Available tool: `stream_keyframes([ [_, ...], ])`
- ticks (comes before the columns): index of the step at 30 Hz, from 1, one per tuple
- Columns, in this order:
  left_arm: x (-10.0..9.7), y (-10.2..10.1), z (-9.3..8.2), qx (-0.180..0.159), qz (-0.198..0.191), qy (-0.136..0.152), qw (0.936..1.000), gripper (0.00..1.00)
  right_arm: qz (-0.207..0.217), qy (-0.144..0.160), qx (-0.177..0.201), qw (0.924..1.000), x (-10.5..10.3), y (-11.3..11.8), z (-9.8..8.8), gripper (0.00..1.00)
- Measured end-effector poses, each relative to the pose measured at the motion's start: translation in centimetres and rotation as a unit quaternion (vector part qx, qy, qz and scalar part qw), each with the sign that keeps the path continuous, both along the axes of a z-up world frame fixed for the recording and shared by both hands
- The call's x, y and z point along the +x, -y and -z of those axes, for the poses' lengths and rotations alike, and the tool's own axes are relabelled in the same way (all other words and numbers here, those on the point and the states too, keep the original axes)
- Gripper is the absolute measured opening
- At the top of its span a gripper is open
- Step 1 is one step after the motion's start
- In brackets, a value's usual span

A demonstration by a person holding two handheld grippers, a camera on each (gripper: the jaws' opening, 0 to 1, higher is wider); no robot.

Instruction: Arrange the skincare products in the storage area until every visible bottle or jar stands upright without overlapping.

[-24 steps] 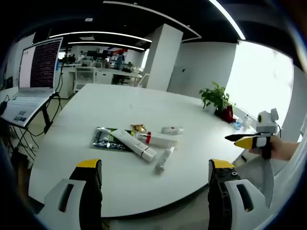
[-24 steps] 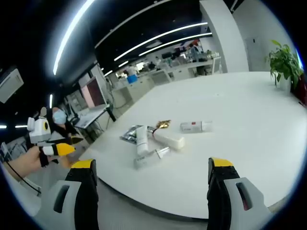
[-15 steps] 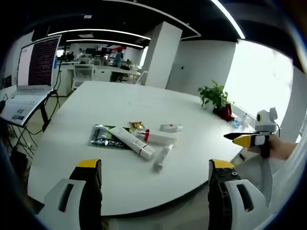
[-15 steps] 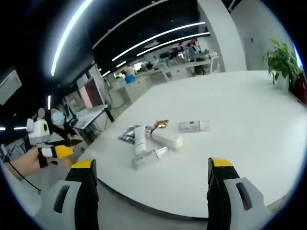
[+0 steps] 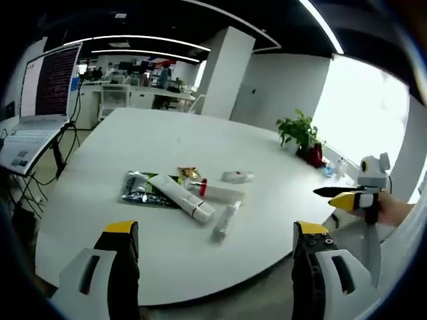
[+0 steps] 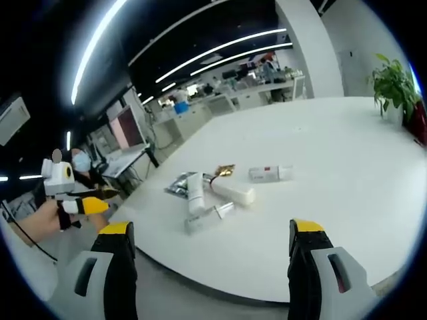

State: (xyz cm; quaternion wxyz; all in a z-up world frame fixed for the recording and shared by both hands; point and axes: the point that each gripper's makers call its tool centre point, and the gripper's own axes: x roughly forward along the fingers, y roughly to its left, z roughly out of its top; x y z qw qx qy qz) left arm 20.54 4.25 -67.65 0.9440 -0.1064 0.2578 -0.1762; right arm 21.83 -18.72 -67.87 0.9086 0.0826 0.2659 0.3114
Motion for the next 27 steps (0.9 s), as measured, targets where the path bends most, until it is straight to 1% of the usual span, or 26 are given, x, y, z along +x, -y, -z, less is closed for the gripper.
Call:
stream_keyframes([
  [5, -0.1, 0.2, 0.4, 0.004, 0.007, 0.002, 1.0000, 0.88, 0.004, -0.003, 0.001, 1.0000, 0.0, 0.1, 0.1, 0.95],
  [15, -0.1, 0.0, 0.6, -0.004, 0.004, -0.003, 1.0000, 0.88, -0.003, -0.015, 0.001, 0.9999, 0.0, -0.3, 0.5, 0.95],
  [19, 0.4, 0.3, 0.7, -0.011, 0.012, -0.006, 0.9998, 0.89, -0.004, -0.017, 0.002, 0.9998, 0.1, -0.3, 0.5, 0.94],
  [22, 1.0, -0.6, 2.2, 0.004, 0.020, -0.018, 0.9996, 0.89, -0.004, -0.017, 0.000, 0.9998, 0.2, -0.2, 0.5, 0.93],
  [23, 1.0, -0.7, 2.3, 0.000, 0.018, -0.021, 0.9996, 0.89, -0.004, -0.017, 0.001, 0.9998, 0.3, -0.2, 0.5, 0.93],
  [24, 0.9, -0.7, 2.3, -0.012, 0.015, -0.028, 0.9994, 0.89, -0.004, -0.018, 0.002, 0.9998, 0.3, -0.2, 0.5, 0.93],
  [25, 0.9, -0.4, 1.8, -0.020, 0.015, -0.019, 0.9995, 0.90, -0.004, -0.020, 0.003, 0.9998, 0.3, -0.3, 0.5, 0.93],
  [27, 0.7, -0.3, 1.4, -0.017, 0.014, -0.012, 0.9997, 0.89, -0.004, -0.019, 0.002, 0.9998, 0.5, -0.3, 0.6, 0.92],
])
